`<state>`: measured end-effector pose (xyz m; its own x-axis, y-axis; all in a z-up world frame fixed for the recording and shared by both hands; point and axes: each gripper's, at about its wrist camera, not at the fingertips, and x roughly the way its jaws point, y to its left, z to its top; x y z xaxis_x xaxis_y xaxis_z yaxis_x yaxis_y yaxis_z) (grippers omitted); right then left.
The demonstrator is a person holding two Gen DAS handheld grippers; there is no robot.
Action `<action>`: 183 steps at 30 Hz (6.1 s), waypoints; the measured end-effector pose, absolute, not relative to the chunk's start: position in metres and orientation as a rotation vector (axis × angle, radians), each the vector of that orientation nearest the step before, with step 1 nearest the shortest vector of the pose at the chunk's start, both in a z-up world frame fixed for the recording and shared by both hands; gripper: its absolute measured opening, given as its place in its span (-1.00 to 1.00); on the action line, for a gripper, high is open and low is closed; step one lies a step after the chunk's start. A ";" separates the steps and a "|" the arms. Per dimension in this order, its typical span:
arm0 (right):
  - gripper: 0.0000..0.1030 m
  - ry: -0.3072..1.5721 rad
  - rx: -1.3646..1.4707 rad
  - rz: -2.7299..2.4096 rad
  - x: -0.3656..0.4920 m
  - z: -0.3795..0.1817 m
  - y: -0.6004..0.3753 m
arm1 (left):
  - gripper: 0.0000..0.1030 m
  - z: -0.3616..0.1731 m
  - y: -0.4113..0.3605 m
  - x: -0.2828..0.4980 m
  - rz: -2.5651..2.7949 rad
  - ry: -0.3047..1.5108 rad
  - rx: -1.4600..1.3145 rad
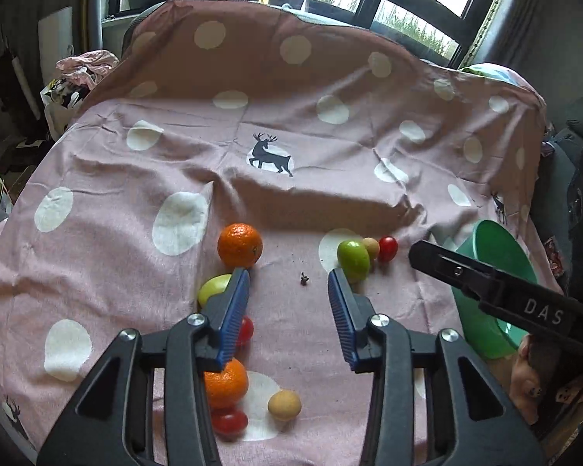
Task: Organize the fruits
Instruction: 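Move the right tool toward the green apple in the fruit cluster, then close the right tool on the green apple, then carry the green apple with the right tool over the green bowl, then lower the green apple into the bowl and open the right tool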
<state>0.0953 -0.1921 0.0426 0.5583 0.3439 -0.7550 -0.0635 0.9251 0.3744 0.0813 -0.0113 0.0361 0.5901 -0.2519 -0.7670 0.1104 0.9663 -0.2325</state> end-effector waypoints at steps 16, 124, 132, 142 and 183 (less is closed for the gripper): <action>-0.30 1.031 0.396 0.252 0.135 -0.013 -0.192 | -0.32 -0.005 0.003 0.094 -0.241 1.005 -0.235; -0.30 0.653 0.601 0.086 0.009 0.066 -0.334 | -0.40 0.067 -0.223 0.047 -0.845 0.783 -0.007; -0.30 0.653 0.656 0.021 0.003 0.058 -0.359 | -0.40 0.061 -0.252 0.051 -0.894 0.811 0.004; -0.29 0.666 0.695 -0.057 -0.003 0.048 -0.381 | -0.40 0.051 -0.277 0.053 -0.946 0.848 0.010; -0.29 0.790 0.723 -0.205 -0.004 0.023 -0.413 | -0.39 0.016 -0.317 0.061 -1.032 0.988 0.012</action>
